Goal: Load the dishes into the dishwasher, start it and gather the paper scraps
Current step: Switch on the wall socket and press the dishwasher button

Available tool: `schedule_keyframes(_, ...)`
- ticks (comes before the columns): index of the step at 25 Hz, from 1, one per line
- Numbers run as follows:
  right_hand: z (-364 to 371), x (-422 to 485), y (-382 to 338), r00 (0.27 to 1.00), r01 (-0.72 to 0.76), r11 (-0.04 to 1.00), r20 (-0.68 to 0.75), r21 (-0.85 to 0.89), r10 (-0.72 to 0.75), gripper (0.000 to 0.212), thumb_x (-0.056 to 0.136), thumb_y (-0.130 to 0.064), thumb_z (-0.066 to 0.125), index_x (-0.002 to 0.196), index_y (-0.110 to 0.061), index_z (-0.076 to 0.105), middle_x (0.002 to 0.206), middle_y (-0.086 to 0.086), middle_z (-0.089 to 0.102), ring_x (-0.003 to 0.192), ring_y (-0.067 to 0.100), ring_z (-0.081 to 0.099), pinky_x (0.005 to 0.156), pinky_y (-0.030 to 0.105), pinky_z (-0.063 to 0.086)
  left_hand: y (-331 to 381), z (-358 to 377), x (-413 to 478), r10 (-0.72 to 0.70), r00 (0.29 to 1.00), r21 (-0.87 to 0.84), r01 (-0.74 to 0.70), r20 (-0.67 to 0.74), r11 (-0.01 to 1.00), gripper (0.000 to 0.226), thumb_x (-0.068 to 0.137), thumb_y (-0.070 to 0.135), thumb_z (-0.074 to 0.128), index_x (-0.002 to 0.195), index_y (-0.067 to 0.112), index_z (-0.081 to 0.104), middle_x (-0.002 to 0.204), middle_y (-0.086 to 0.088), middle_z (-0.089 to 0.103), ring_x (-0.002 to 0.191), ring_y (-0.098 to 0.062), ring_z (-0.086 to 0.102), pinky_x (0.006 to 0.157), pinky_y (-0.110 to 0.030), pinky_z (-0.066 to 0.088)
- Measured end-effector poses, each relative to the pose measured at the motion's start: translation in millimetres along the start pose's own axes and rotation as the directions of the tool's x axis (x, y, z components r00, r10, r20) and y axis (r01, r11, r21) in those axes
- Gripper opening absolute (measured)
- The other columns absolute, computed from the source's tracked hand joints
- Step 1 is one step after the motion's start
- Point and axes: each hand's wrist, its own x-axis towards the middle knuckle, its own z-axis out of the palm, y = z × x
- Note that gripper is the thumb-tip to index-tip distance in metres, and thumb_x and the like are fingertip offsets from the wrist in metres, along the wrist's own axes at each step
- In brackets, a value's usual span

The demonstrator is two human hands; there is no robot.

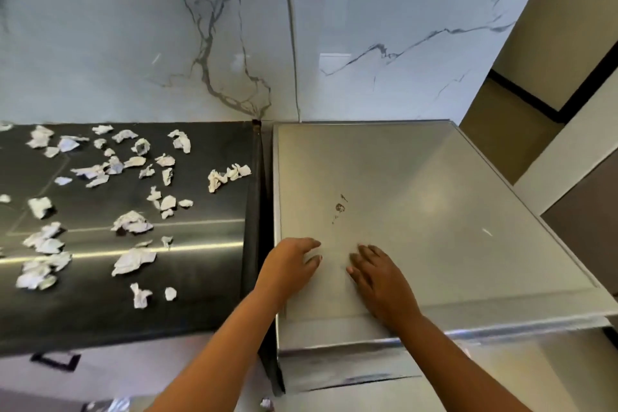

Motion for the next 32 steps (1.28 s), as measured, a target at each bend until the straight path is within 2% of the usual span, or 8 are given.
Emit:
schedule_keyframes(5,2,-37,26,0.994,0.103,0.988,-0.011,-0.115,-0.105,0.057,0.092,-0.049,0.031,0.123,-0.011,0.059,0.13,0.011,0.057,0.123,0.029,0.051,0.103,0.038,0.038,18,48,-47,0.021,1.0,0.136,-0.02,-0.001,0.99,0.053,0.091,0.039,0.053,0.138,0.017,0.046,0.149,0.001,0.036,0.14,-0.017,0.028,0.114,-0.024,0.018)
schedule_keyframes(11,-5,-46,25,0.988,0.15,0.982,0.045,-0.116,-0.146,0.056,0.086,-0.044,0.04,0.107,0.0,0.067,0.112,0.02,0.066,0.105,0.034,0.063,0.095,0.042,0.049,23,63,-96,0.108,0.994,0.351,-0.098,-0.01,0.931,0.098,0.077,0.08,0.007,0.146,0.014,0.028,0.155,-0.001,0.022,0.144,-0.015,0.016,0.115,-0.023,-0.001)
schedule_keyframes(14,-8,-50,30,0.967,0.243,0.966,0.095,-0.086,-0.235,0.062,0.081,-0.049,0.049,0.115,0.001,0.062,0.124,0.024,0.058,0.118,0.036,0.054,0.105,0.042,0.038,17,60,-108,0.114,0.993,0.405,-0.104,-0.001,0.908,0.104,0.07,0.081,0.028,0.148,0.012,0.017,0.154,0.001,0.009,0.143,-0.013,0.002,0.116,-0.03,-0.008)
schedule_keyframes(17,-13,-52,31,0.946,0.303,0.951,0.137,-0.056,-0.293,0.067,0.081,-0.049,0.048,0.127,0.0,0.053,0.137,0.02,0.048,0.131,0.033,0.041,0.111,0.037,0.026,5,60,-122,0.057,0.998,0.46,-0.059,0.016,0.886,0.103,0.069,0.06,0.063,0.149,0.017,0.014,0.156,-0.001,0.012,0.143,-0.021,0.002,0.117,-0.045,-0.003)
schedule_keyframes(19,-8,-53,32,0.948,0.311,0.948,0.089,-0.063,-0.306,0.064,0.083,-0.048,0.046,0.124,0.0,0.056,0.134,0.02,0.051,0.128,0.033,0.045,0.109,0.038,0.03,0,62,-129,0.036,0.999,0.471,-0.046,0.03,0.881,0.109,0.066,0.047,0.076,0.149,0.02,0.011,0.156,0.001,0.009,0.143,-0.022,-0.001,0.116,-0.047,0.001)
schedule_keyframes(23,1,-53,32,0.932,0.358,0.922,-0.01,-0.146,-0.363,0.055,0.087,-0.04,0.037,0.107,0.002,0.066,0.112,0.021,0.066,0.104,0.034,0.063,0.094,0.042,0.049,0,65,-130,0.052,0.999,0.52,-0.046,0.004,0.853,0.114,0.059,0.047,0.082,0.148,0.019,0.017,0.155,-0.005,0.022,0.143,-0.03,0.015,0.114,-0.046,0.006)
schedule_keyframes(26,2,-54,31,0.93,0.36,0.916,-0.008,-0.177,-0.367,0.052,0.088,-0.036,0.036,0.107,0.002,0.066,0.11,0.021,0.066,0.102,0.033,0.064,0.093,0.042,0.051,0,71,-133,0.059,0.998,0.55,-0.033,-0.03,0.835,0.115,0.053,0.049,0.084,0.145,0.02,0.022,0.147,-0.01,0.038,0.136,-0.036,0.033,0.111,-0.049,0.016)
schedule_keyframes(32,5,-54,32,0.919,0.369,0.908,-0.067,-0.197,-0.388,0.05,0.088,-0.035,0.036,0.106,0.001,0.067,0.109,0.02,0.067,0.102,0.033,0.064,0.091,0.042,0.052,-6,77,-132,0.155,0.981,0.624,-0.051,-0.114,0.78,0.104,0.055,0.05,0.082,0.14,0.017,0.032,0.138,-0.013,0.049,0.127,-0.036,0.047,0.108,-0.049,0.026)
